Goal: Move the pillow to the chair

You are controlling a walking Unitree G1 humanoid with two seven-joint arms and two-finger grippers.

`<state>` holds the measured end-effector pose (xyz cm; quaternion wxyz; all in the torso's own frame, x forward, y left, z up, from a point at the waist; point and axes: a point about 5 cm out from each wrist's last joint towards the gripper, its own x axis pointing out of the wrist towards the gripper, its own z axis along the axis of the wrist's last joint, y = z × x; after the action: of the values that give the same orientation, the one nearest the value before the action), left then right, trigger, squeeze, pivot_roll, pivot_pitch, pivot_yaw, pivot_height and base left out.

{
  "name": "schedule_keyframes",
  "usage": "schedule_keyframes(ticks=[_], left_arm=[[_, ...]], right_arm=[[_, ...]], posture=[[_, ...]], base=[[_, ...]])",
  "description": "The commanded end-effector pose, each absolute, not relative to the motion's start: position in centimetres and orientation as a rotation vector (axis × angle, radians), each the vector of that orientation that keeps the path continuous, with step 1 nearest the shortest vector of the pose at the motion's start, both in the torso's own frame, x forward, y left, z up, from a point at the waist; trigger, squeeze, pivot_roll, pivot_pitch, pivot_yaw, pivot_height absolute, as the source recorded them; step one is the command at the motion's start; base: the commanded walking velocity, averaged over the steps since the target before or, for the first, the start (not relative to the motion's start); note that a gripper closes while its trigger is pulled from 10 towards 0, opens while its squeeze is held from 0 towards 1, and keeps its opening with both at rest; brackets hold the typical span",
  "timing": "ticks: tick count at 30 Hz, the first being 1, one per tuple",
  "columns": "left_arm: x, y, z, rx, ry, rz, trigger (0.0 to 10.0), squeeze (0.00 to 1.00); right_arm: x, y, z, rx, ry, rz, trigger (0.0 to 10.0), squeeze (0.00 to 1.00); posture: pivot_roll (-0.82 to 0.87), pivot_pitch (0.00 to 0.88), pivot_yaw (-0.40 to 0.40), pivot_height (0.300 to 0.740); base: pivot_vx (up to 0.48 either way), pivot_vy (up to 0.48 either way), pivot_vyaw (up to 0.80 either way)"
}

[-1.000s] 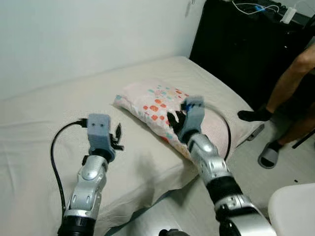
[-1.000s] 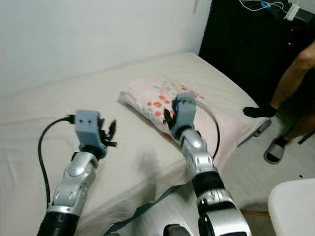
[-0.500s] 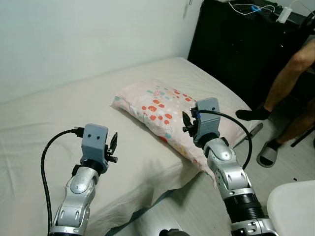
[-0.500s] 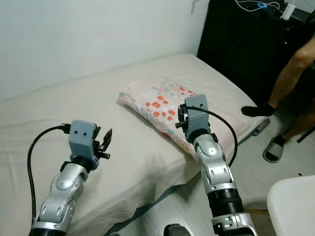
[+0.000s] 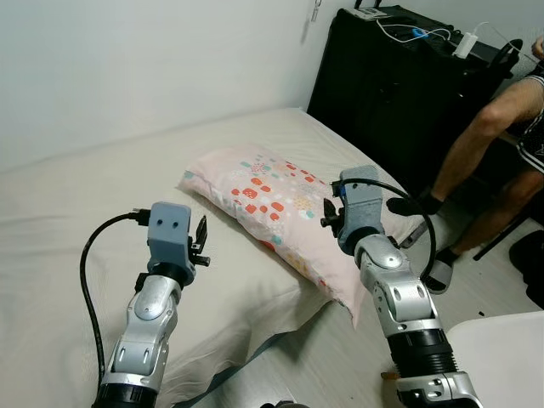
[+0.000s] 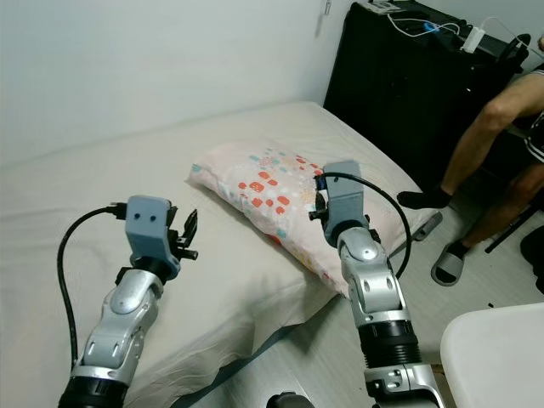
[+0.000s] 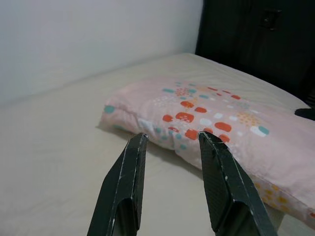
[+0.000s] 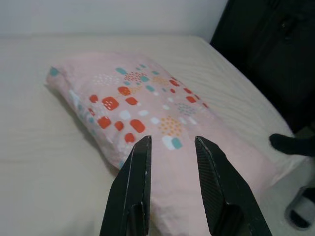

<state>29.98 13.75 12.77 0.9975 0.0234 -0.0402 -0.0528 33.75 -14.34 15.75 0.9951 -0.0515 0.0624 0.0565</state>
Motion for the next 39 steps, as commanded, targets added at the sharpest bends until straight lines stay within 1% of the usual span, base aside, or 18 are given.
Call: schedule_keyframes(ticks=[1, 2, 3, 4, 5, 7, 9, 12, 13, 14, 16, 22, 25, 31, 33, 35, 39], left_arm=[[30.4, 13.1, 12.9, 0.046, -0.079, -0.136, 10.0, 0.00], [30.7, 13.0, 13.1, 0.031, -0.077, -0.152, 10.0, 0.00], [30.7, 13.0, 13.1, 0.031, -0.077, -0.152, 10.0, 0.00], [30.9, 13.0, 13.2, 0.013, -0.070, -0.168, 10.0, 0.00], [31.0, 13.0, 13.2, 0.001, -0.066, -0.177, 10.0, 0.00], [31.1, 13.0, 13.2, 0.025, -0.060, -0.212, 10.0, 0.00], [31.0, 12.9, 13.2, 0.041, -0.060, -0.229, 10.0, 0.00], [31.0, 13.0, 13.3, 0.043, -0.061, -0.225, 10.0, 0.00], [30.9, 13.1, 13.2, 0.054, -0.059, -0.229, 10.0, 0.00], [30.9, 13.1, 13.2, 0.054, -0.059, -0.229, 10.0, 0.00], [30.6, 13.4, 13.0, 0.065, -0.055, -0.219, 10.0, 0.00], [30.8, 13.7, 13.0, 0.063, -0.054, -0.185, 10.0, 0.00], [30.7, 13.7, 12.9, 0.058, -0.055, -0.179, 10.0, 0.00], [30.4, 13.9, 12.8, 0.045, -0.056, -0.161, 10.0, 0.00], [30.3, 13.9, 12.8, 0.040, -0.059, -0.152, 10.0, 0.00], [30.3, 13.9, 12.8, 0.040, -0.059, -0.152, 10.0, 0.00], [30.1, 13.7, 12.7, 0.035, -0.061, -0.156, 10.0, 0.00]], right_arm=[[33.6, -14.7, 16.2, -0.056, 0.105, 0.082, 10.0, 0.00], [33.6, -14.9, 16.5, -0.051, 0.080, 0.048, 10.0, 0.00], [33.6, -14.9, 16.5, -0.051, 0.080, 0.048, 10.0, 0.00], [33.6, -15.1, 16.8, -0.048, 0.046, 0.017, 10.0, 0.00], [33.7, -15.2, 17.0, -0.046, 0.024, -0.001, 10.0, 0.00], [33.9, -15.2, 16.6, 0.003, 0.048, -0.032, 10.0, 0.00], [33.9, -15.1, 16.3, 0.035, 0.079, -0.039, 10.0, 0.00], [33.9, -14.9, 16.3, 0.073, 0.066, -0.017, 10.0, 0.00], [33.8, -14.6, 16.4, 0.043, 0.047, 0.002, 10.0, 0.00], [33.8, -14.6, 16.4, 0.043, 0.047, 0.002, 10.0, 0.00], [33.5, -13.6, 15.7, 0.004, 0.082, 0.089, 10.0, 0.00], [33.7, -13.1, 14.5, -0.016, 0.156, 0.113, 10.0, 0.00], [33.6, -13.0, 14.4, -0.037, 0.154, 0.116, 10.0, 0.00], [33.3, -13.1, 13.9, -0.025, 0.178, 0.120, 10.0, 0.00], [33.1, -13.1, 13.7, -0.018, 0.190, 0.131, 10.0, 0.00], [33.1, -13.1, 13.7, -0.018, 0.190, 0.131, 10.0, 0.00], [32.9, -13.2, 13.5, -0.008, 0.184, 0.141, 10.0, 0.00]], posture=[[-0.06, 0.047, -0.048, 0.694], [-0.05, 0.052, 0.005, 0.694], [-0.05, 0.052, 0.005, 0.694], [-0.05, 0.055, 0.034, 0.694], [-0.05, 0.056, 0.040, 0.694], [-0.03, 0.062, 0.059, 0.694], [-0.03, 0.062, 0.058, 0.694], [-0.03, 0.065, 0.049, 0.694], [-0.03, 0.071, 0.028, 0.694], [-0.03, 0.071, 0.028, 0.694], [-0.02, 0.088, -0.005, 0.694], [-0.03, 0.107, -0.020, 0.694], [-0.03, 0.116, -0.026, 0.694], [-0.03, 0.120, -0.044, 0.694], [-0.03, 0.113, -0.048, 0.684], [-0.03, 0.113, -0.048, 0.684], [-0.03, 0.099, -0.047, 0.657]], base=[[0.000, 0.000, 0.00], [0.000, 0.000, 0.00], [0.000, 0.000, 0.00], [0.000, 0.000, 0.00], [0.000, 0.000, 0.00], [0.000, 0.000, 0.00], [0.000, 0.000, 0.00], [0.000, 0.000, 0.00], [0.000, 0.000, 0.00], [0.000, 0.000, 0.00], [0.000, 0.000, 0.00], [0.000, 0.000, 0.00], [0.000, 0.000, 0.00], [0.000, 0.000, 0.00], [0.000, 0.000, 0.00], [0.000, 0.000, 0.00], [0.000, 0.000, 0.00]])
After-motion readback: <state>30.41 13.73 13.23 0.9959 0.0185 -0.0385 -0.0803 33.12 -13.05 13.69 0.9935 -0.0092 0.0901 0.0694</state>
